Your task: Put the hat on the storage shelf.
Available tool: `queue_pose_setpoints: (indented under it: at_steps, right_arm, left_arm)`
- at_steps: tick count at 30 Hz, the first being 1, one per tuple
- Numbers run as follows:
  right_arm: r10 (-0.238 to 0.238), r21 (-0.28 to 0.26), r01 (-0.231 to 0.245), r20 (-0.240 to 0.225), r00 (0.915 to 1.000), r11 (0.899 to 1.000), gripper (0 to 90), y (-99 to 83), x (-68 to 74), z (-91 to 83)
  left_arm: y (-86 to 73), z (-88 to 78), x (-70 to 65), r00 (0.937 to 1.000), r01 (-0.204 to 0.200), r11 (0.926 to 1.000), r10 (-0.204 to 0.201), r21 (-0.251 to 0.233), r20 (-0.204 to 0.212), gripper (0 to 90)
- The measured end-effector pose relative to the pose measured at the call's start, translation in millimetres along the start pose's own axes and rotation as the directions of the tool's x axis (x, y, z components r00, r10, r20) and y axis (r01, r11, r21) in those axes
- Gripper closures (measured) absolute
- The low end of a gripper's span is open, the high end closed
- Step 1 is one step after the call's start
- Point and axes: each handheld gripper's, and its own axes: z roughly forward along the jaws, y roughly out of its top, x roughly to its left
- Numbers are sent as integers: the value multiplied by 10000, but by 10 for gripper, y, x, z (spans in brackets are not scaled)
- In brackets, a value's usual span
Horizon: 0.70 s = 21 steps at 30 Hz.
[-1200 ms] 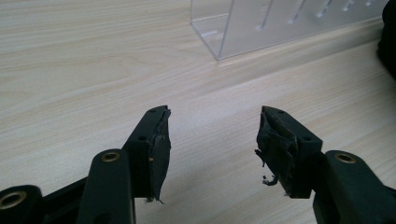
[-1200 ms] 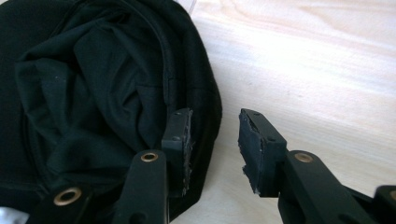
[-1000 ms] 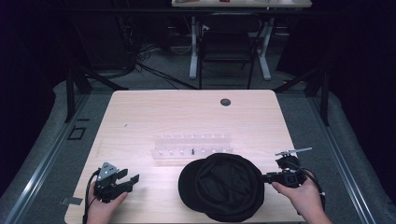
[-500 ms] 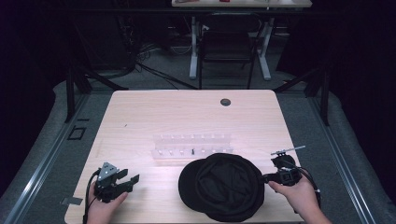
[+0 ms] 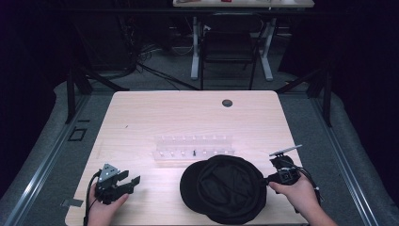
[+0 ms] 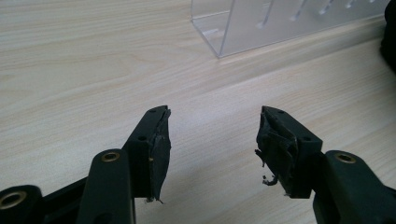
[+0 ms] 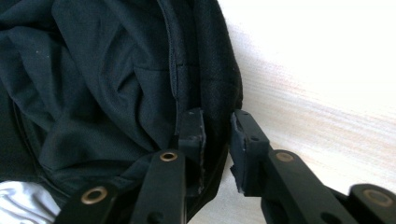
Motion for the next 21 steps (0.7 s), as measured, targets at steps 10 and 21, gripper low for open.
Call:
queue_pose_setpoints:
  at_steps: [10, 21]
  right_arm:
    - [357, 43, -355, -320, 9989, 9994, 800, -2, -27, 34]
    - [743, 44, -742, -771, 9942, 9972, 868, -5, -67, 52]
  left_arm:
    - [-1, 8, 0, 10000, 0, 10000, 0, 31, -1, 437]
    - [-2, 6, 3, 10000, 13, 10000, -13, 39, -12, 437]
